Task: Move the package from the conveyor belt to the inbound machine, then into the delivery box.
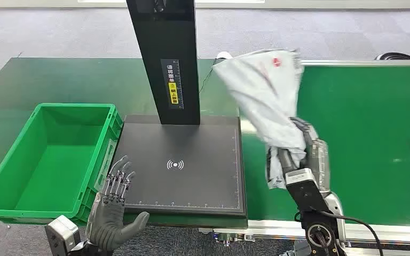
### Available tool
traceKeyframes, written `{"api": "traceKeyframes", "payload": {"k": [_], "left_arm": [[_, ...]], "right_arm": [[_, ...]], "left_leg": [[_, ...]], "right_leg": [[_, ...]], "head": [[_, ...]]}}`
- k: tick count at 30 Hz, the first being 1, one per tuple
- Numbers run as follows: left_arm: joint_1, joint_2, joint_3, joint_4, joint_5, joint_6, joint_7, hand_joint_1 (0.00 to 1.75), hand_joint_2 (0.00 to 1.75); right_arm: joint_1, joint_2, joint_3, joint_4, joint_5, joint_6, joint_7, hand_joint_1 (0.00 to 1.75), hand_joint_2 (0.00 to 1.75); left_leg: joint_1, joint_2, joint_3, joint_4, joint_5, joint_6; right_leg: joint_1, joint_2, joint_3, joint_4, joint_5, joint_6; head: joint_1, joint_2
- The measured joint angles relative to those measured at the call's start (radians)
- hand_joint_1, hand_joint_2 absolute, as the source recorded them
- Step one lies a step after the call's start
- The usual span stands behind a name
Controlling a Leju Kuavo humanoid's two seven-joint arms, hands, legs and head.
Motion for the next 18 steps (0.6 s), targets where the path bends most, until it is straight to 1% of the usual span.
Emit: {"api": "traceKeyframes", "payload": {"k": [2,4,6,8,13,15,18], "left_arm": [[-0.002,0.001,0.0,0.004,0.0,-0.004,-0.002,0.0,1.75],[-0.008,0.004,0.0,0.013,0.002,-0.016,-0.008,0.0,1.75],[-0.019,0.009,0.0,0.026,0.004,-0.028,-0.014,0.0,1.75],[-0.027,0.012,-0.001,0.039,0.007,-0.037,-0.018,0.0,1.75],[-0.034,0.019,-0.001,0.059,0.012,-0.049,-0.026,0.0,1.75],[-0.035,0.02,0.0,0.062,0.012,-0.049,-0.027,0.0,1.75],[-0.034,0.021,0.0,0.063,0.012,-0.049,-0.027,0.0,1.75]], "right_arm": [[-0.007,0.001,0.008,0.007,-0.033,0.059,0.0,1.75,1.75],[-0.027,0.0,0.028,0.032,-0.098,0.199,0.003,1.75,1.75],[-0.052,0.0,0.06,0.077,-0.134,0.33,0.006,1.75,1.75],[-0.079,-0.002,0.1,0.13,-0.136,0.409,0.0,1.75,1.75],[-0.146,-0.017,0.19,0.236,-0.098,0.495,-0.03,1.75,1.75],[-0.166,-0.025,0.218,0.262,-0.074,0.506,-0.033,1.75,1.75],[-0.174,-0.027,0.228,0.271,-0.064,0.505,-0.032,1.75,1.75]], "left_leg": [[0.0,0.0,0.0,0.0,0.0,0.0],[0.0,0.0,0.0,0.0,0.0,0.0],[0.0,0.001,0.0,0.0,0.0,0.0],[0.0,0.0,0.0,0.0,0.0,0.0],[0.0,0.0,0.0,0.0,0.0,0.0],[0.0,0.0,0.0,0.0,0.0,0.0],[0.0,0.0,0.0,0.0,0.0,0.0]], "right_leg": [[0.0,-0.001,0.0,0.0,0.0,0.0],[0.0,0.0,0.0,0.0,0.0,0.0],[0.0,0.0,0.0,0.0,0.0,0.0],[0.0,0.0,0.0,0.0,0.0,0.0],[0.0,0.0,0.0,0.0,0.0,0.0],[0.0,0.0,0.0,0.0,0.0,0.0],[0.0,0.0,0.0,0.0,0.0,0.0]], "head": [[0.0,0.0],[0.0,0.0],[0.0,0.0],[0.0,0.0],[0.0,0.0],[0.0,0.0],[0.0,0.0]]}}
